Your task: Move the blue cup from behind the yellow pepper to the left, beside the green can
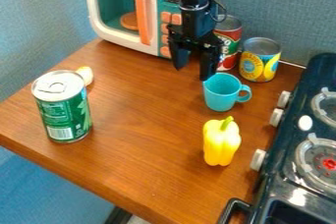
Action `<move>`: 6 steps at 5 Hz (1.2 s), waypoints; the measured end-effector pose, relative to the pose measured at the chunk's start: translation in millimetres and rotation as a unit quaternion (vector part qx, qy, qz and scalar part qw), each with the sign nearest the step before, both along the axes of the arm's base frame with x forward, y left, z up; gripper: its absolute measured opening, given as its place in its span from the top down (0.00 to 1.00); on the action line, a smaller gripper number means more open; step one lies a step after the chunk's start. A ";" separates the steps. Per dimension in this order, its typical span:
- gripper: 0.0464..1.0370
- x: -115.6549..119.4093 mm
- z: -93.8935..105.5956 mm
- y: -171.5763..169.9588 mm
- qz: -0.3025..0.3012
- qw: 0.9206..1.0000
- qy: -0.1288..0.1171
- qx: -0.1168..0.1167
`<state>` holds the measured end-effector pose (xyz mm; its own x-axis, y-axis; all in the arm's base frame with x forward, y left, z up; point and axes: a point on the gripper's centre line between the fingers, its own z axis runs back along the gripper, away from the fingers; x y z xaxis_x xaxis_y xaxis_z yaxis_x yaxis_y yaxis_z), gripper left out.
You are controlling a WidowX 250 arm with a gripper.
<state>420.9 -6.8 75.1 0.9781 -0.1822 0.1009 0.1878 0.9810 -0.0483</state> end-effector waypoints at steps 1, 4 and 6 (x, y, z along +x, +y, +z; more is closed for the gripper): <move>0.04 4.3 -7.6 0.0 0.004 1.000 0.009 0.004; 0.04 16.0 -22.9 -15.6 -0.001 1.000 0.024 0.008; 0.34 17.7 -33.2 -13.9 0.017 0.999 0.043 0.016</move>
